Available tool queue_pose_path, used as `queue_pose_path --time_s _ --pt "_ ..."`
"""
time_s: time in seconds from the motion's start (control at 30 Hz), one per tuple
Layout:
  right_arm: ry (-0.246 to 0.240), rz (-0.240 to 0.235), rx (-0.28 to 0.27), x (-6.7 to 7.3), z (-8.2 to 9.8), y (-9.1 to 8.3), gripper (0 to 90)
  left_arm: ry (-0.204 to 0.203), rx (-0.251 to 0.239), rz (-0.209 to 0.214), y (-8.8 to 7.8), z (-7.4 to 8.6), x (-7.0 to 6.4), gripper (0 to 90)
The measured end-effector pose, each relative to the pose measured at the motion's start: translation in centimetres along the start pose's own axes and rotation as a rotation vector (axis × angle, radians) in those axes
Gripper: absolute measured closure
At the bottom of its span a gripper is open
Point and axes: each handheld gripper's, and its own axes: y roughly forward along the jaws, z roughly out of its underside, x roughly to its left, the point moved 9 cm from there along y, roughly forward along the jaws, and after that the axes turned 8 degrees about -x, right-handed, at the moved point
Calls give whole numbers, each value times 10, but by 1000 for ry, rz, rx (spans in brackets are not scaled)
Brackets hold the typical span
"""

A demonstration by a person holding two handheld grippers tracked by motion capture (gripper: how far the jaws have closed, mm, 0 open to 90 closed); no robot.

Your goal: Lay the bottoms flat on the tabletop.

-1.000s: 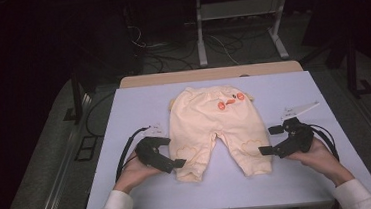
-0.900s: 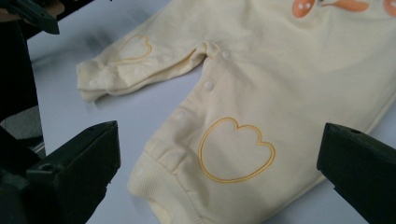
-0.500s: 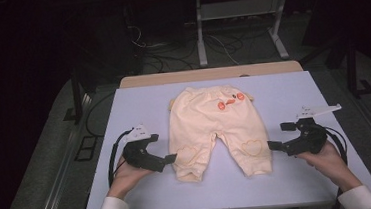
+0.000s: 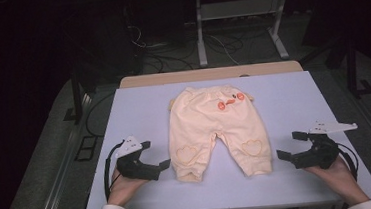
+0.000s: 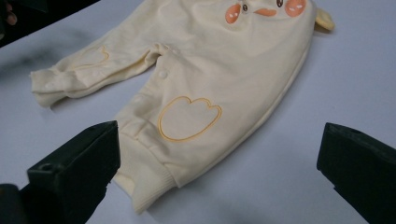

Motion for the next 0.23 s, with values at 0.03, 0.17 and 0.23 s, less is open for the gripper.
queue_pose_path --time_s 0.03,0.17,0.23 --pt "2 -1 -1 0 1 0 0 -1 -6 -1 0 0 -1 0" --pt "-5 -5 -14 1 1 0 0 2 -11 -2 -1 3 -3 0" --pt "-4 -13 -15 2 2 0 0 2 -10 -5 0 5 -3 0"
